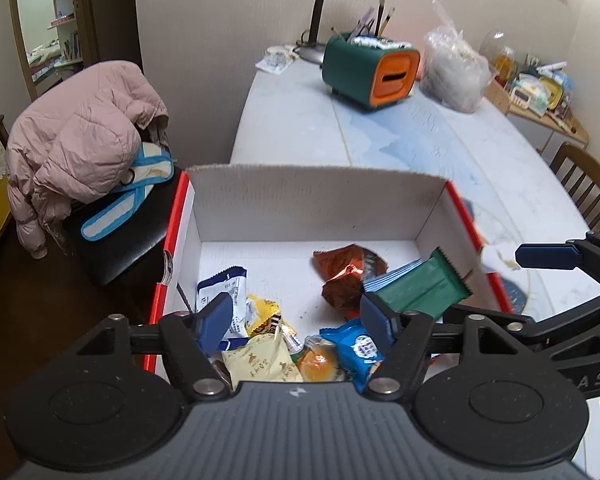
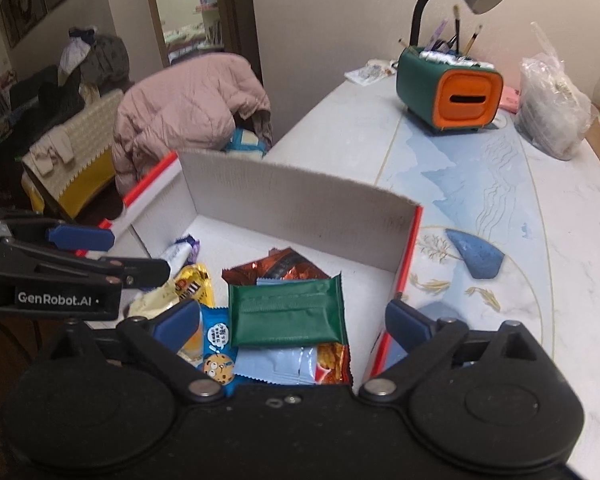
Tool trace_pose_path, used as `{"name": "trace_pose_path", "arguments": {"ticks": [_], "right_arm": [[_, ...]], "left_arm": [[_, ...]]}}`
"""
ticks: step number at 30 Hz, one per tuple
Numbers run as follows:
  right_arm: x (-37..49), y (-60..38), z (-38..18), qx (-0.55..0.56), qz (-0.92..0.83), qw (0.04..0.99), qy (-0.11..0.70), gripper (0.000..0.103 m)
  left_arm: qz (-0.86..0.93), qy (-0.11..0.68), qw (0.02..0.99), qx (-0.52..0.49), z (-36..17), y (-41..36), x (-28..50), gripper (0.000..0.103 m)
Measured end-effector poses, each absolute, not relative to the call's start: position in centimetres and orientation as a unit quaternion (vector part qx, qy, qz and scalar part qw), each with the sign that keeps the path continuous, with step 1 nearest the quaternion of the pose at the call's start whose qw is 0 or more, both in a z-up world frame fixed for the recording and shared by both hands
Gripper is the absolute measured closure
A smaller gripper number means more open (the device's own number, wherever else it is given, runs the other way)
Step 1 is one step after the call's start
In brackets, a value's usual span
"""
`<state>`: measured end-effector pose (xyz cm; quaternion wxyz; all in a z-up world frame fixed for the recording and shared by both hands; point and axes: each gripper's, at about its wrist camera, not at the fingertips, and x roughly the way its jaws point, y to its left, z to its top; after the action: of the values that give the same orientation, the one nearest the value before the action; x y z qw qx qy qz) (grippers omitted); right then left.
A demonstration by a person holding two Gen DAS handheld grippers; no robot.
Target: Organize snacks
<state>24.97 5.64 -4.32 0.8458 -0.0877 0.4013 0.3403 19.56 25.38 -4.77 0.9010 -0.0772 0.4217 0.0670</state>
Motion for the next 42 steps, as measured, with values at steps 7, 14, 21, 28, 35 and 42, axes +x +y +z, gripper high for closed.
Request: {"name": "trace_pose_path", "arguments": {"ticks": [7, 14, 21, 28, 35, 42], "right_arm": [[23.5, 3.6, -2.0, -0.063, 0.347, 0.86, 0.368, 0.001], [22.3, 1.8, -0.5, -0.036, 0.354, 0.867, 0.348, 0.001], [21.2, 0.1, 0.2, -0.011, 0.351, 0.875, 0.333, 0.001], [19.8, -1.6, 0.1, 0.016, 0.337, 0.887, 0.315, 0.0], [17.5, -2.7, -0.6, 0.044, 0.317, 0.895, 0.31, 0.0], [16.1, -3.0, -0.9, 0.041, 0.284, 0.909, 0.303, 0.0]], "left_arm": [[0.065, 0.394, 0.913, -0.088, -2.8, 24.8, 17.8, 0.025], [0.055, 0.369, 0.923, -0.099, -1.2, 24.1, 16.0, 0.019], [0.039, 0.354, 0.929, -0.105, -0.1, 23.4, 14.6, 0.011], [0.022, 0.354, 0.927, -0.119, 0.1, 22.6, 13.5, 0.004], [0.021, 0.354, 0.928, -0.117, 0.1, 21.6, 12.1, 0.003], [0.04, 0.352, 0.927, -0.122, -0.1, 21.3, 11.2, 0.003]]}}
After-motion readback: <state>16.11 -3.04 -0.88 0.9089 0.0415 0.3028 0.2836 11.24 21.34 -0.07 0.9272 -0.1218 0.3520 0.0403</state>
